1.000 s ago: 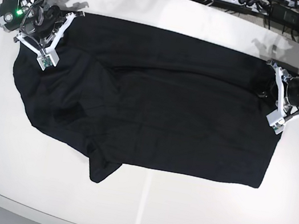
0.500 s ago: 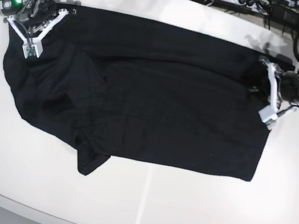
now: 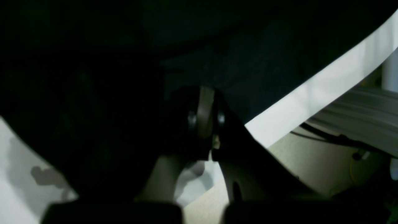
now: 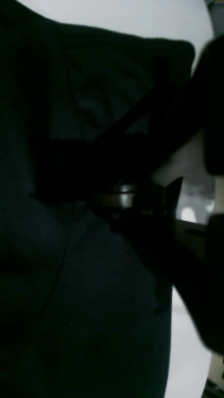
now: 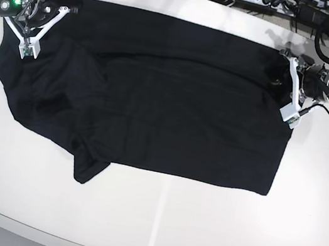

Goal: Layout the t-shirt on the table in an organized manner, then fold the t-shirt properly
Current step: 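Hold the shirt side with both grippers and drag it toward the robot, then move the left gripper to the hem corner and grasp it, then lift the hem corners with both grippers and fold them over onto the collar side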

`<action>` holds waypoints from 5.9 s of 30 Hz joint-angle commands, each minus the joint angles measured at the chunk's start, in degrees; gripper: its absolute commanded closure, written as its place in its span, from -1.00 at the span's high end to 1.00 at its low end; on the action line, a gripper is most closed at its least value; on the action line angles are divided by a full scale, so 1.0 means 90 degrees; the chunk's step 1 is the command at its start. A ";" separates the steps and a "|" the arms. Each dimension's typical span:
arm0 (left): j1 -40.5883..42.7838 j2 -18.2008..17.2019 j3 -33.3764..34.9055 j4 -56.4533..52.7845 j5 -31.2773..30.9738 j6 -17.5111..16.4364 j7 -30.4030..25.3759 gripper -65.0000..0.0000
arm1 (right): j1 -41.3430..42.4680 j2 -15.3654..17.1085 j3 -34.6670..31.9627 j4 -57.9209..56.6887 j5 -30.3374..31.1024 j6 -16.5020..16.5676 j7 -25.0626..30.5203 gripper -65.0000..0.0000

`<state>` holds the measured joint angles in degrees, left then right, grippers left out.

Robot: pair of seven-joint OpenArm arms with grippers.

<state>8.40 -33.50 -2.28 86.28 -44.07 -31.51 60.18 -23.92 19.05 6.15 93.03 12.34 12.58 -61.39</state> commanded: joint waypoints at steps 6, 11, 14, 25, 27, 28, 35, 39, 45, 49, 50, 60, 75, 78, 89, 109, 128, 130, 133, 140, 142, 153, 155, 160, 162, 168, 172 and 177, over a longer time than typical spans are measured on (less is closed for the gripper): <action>-0.0073 -0.0109 -0.0053 0.0117 -0.0080 -0.0022 -0.0039 -1.00 | -0.0690 0.0017 -0.0012 0.0690 -0.0041 0.0342 -0.0797 -1.00; -0.0049 -0.0102 -0.0053 0.0117 0.0182 -0.0017 -0.0044 -1.00 | -0.0833 0.0019 -0.0012 0.1251 -0.0046 0.0340 -0.0449 -1.00; 0.0136 -0.0102 -0.0051 0.0109 0.0568 -0.0019 -0.0437 -1.00 | -0.0797 0.0019 -0.0012 0.1253 -0.0075 0.0338 -0.0248 -1.00; 0.0248 0.0126 -0.0039 -0.0537 0.1418 -0.0027 -0.1280 -1.00 | -0.0585 0.0019 -0.0012 0.1256 -0.0068 0.0294 -0.0248 -0.84; 0.0245 0.0124 -0.0039 -0.0852 0.1413 -0.0024 -0.1093 -1.00 | -0.0476 0.0022 -0.0012 0.1275 -0.0068 0.0355 -0.0253 -0.69; 0.0250 0.0121 -0.0039 -0.0969 0.1416 -0.0022 -0.0976 -1.00 | -0.0413 0.0019 -0.0010 0.1292 -0.0070 0.0398 -0.0257 -0.66; 0.0719 0.0117 -0.0039 -0.1076 0.1268 -0.0022 -0.0488 -1.00 | -0.0180 0.0019 -0.0012 0.1727 -0.0068 0.0481 -0.0250 -0.66; 0.1180 0.0027 -0.0041 -0.0483 0.0986 -0.0044 -0.0063 -1.00 | -0.0138 0.0019 -0.0010 0.2001 -0.0070 0.0483 -0.0248 -0.66; 0.1537 -0.0199 -0.0046 0.0532 0.1258 0.0323 -0.0066 -1.00 | -0.0007 0.0017 -0.0012 0.2062 -0.0066 0.0483 -0.0250 -0.66; 0.1477 -0.0328 -0.0046 0.0546 0.1341 0.0413 -0.0160 -1.00 | 0.0000 0.0019 -0.0012 0.2064 -0.0066 0.0432 -0.0240 -0.66; 0.1418 -0.0338 -0.0046 0.0556 0.1338 0.0415 -0.0160 -1.00 | 0.0005 0.0019 -0.0012 0.2069 -0.0066 0.0430 -0.0172 -0.66; 0.0301 -0.0328 -0.0877 0.0566 0.0971 0.0840 -0.1120 -0.19 | 0.0104 0.0017 -0.0012 0.2096 0.0017 0.0384 -0.0080 -0.66; -0.2965 0.0075 -0.1027 -0.3259 0.0170 -0.0066 -0.1698 -0.03 | 0.0323 0.0017 -0.0012 0.2450 0.0318 0.0505 0.0012 -0.66; -0.3490 0.0143 -0.0935 -0.4376 0.0253 -0.0231 -0.2125 -0.03 | 0.0330 0.0017 -0.0012 0.2450 0.0318 0.0500 0.0017 -0.66; -0.3934 0.1047 -0.0872 -0.6300 0.1348 -0.0270 -0.3594 -0.03 | 0.0311 0.0002 -0.0012 0.2450 0.0318 0.0435 0.0027 -0.66; -0.4187 0.1297 -0.0418 -0.6266 0.1345 -0.0384 -0.3475 -1.00 | 0.0364 0.0002 0.0668 0.2450 -0.0177 -0.0015 0.0986 0.25; -0.4201 0.0772 -0.0413 -0.6266 0.1008 -0.0124 -0.3058 -1.00 | 0.3541 0.0041 0.1596 -0.2098 0.1967 0.1506 0.1137 0.25; -0.4201 0.0775 -0.0413 -0.6268 0.1008 -0.0124 -0.3031 -1.00 | 0.3973 0.0109 0.1598 -0.3004 0.1970 0.1610 0.1161 0.25; -0.4201 0.0772 -0.0413 -0.6266 0.1008 -0.0124 -0.3033 -1.00 | 0.4469 0.0197 0.1596 -0.4218 0.1967 0.1955 0.1217 0.25; -0.4201 0.0782 -0.0413 -0.6266 0.0952 -0.0124 -0.3016 -1.00 | 0.4551 0.0185 0.1596 -0.5214 0.2001 0.2176 0.1562 0.24; -0.4199 0.0777 -0.0413 -0.6268 0.0772 -0.0126 -0.3014 -1.00 | 0.4466 0.0175 0.1596 -0.5214 0.2222 0.2370 0.1562 0.18; -0.4201 0.0775 -0.0413 -0.6266 0.0770 -0.0129 -0.3014 -1.00 | 0.4413 0.0231 0.1596 -0.5214 0.2475 0.3047 0.1542 -0.81; -0.4201 0.0775 -0.0413 -0.6266 0.0772 -0.0129 -0.3014 -1.00 | 0.4464 0.0231 0.1596 -0.5212 0.2492 0.3047 0.1547 -1.00; -0.4262 0.0741 -0.0413 -0.6266 0.0704 -0.0588 -0.3011 -1.00 | 0.4799 0.0233 0.1596 -0.5197 0.2489 0.3047 0.1559 -1.00; -0.4393 0.0721 -0.0413 -0.6266 0.0670 -0.0753 -0.3011 -1.00 | 0.4959 0.0231 0.1596 -0.5105 0.2489 0.3047 0.1545 -1.00; -0.5078 0.0741 -0.0413 -0.6266 0.0675 -0.0843 -0.3014 -1.00 | 0.5173 0.0267 0.1596 -0.4641 0.2752 0.3047 0.1202 -1.00; -0.5503 0.0741 -0.0413 -0.6266 0.0675 -0.0928 -0.2941 -1.00 | 0.5175 0.0384 0.1596 -0.4248 0.3334 0.3047 0.0610 -1.00; -0.5656 0.0733 -0.0413 -0.6268 0.0214 -0.0944 -0.1882 -1.00 | 0.4993 0.0627 0.1596 -0.3725 0.4119 0.3047 -0.0165 -1.00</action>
<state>-40.88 -26.22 -5.89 29.10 -41.30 -39.51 44.38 19.73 23.46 20.36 58.57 48.64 39.64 -63.51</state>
